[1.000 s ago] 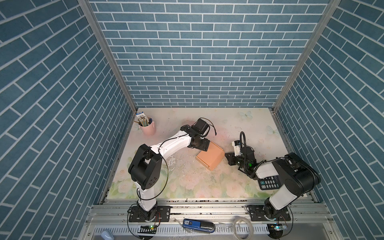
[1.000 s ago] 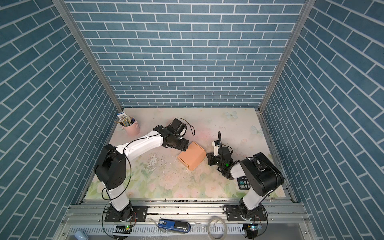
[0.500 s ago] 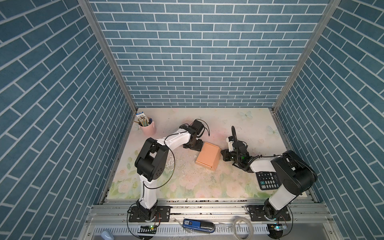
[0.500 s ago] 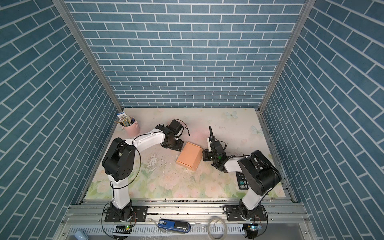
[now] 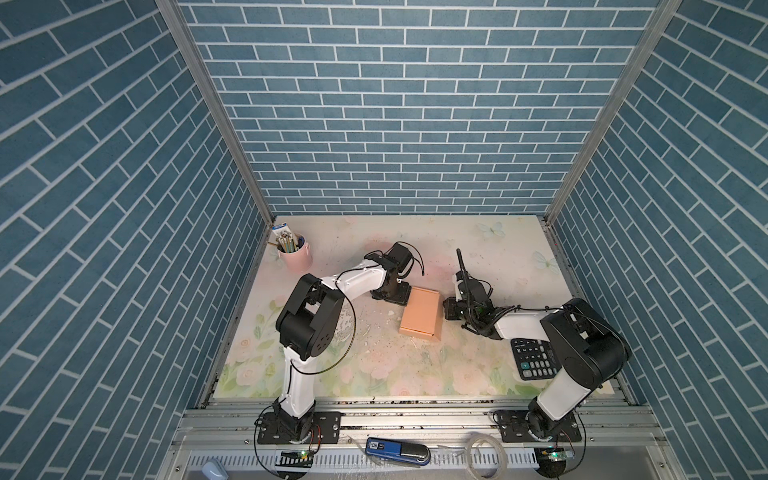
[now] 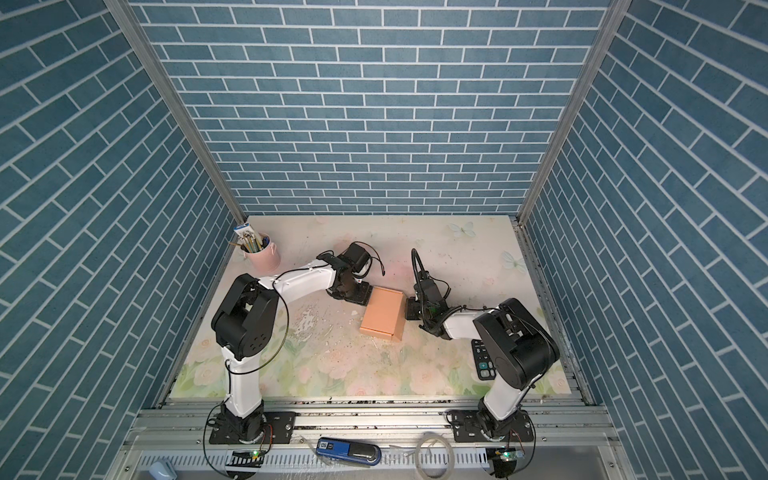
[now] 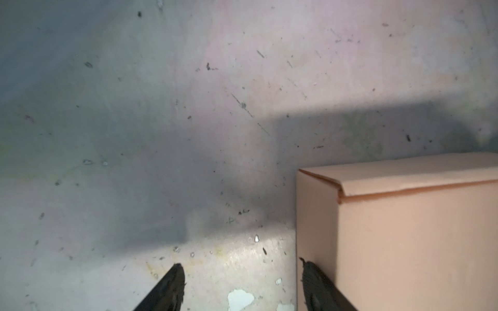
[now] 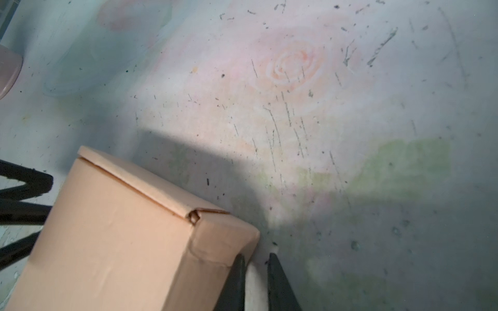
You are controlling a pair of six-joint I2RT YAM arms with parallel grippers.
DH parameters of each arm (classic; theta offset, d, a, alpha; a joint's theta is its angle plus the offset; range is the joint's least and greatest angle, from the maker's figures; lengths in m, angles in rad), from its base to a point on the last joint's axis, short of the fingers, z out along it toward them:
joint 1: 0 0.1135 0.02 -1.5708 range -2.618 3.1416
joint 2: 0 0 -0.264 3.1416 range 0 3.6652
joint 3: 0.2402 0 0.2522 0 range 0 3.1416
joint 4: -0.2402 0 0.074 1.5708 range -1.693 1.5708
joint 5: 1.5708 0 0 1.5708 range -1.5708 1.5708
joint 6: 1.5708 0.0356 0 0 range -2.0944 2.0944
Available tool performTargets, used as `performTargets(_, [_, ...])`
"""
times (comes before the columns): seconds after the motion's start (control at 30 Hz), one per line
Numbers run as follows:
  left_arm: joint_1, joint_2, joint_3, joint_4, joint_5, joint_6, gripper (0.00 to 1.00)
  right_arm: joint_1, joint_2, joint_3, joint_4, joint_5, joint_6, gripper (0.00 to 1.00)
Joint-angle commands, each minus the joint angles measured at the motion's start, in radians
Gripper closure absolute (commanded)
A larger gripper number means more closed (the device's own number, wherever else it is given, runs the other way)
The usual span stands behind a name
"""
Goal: Assemble paper box
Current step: Fold and tuck the lid into the gap.
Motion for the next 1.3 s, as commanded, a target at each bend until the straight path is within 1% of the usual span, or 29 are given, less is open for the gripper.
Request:
performTargets(0.0, [-0.024,0.031,0.007,0.029,0.039,-0.013,0.29,0.018,0.016,0.032,-0.041,0.015,0.046,0.82])
performTargets(0.13, [-0.034,0.036,0.019,0.033,0.044,-0.019,0.29,0.02,0.03,0.033,-0.01,-0.012,0.064,0.82])
performTargets(0.33, [-0.036,0.031,0.019,0.041,0.05,-0.025,0.29,0.019,0.059,0.024,0.104,-0.114,0.068,0.8])
performTargets(0.57, [-0.04,0.03,0.011,0.055,0.057,-0.03,0.29,0.02,0.078,0.034,0.153,-0.18,0.072,0.78])
performTargets(0.63, [-0.04,0.03,0.007,0.05,0.048,-0.03,0.29,0.02,0.064,0.039,0.11,-0.152,0.071,0.78])
performTargets(0.77, [-0.031,0.01,-0.01,0.032,0.016,-0.029,0.28,0.009,0.004,0.058,-0.075,-0.004,0.04,0.77])
performTargets(0.87, [-0.003,-0.018,-0.043,0.029,0.003,-0.045,0.28,-0.011,-0.051,0.04,-0.157,0.061,0.038,0.76])
performTargets(1.0, [0.029,-0.08,-0.112,0.049,-0.006,-0.064,0.28,-0.034,-0.129,0.0,-0.203,0.078,0.04,0.76])
performTargets(1.17, [0.03,-0.139,-0.19,0.07,-0.002,-0.077,0.28,-0.031,-0.201,-0.045,-0.246,0.047,0.066,0.76])
performTargets(1.27, [0.022,-0.172,-0.243,0.092,0.0,-0.087,0.28,-0.01,-0.25,-0.086,-0.26,0.035,0.096,0.76])
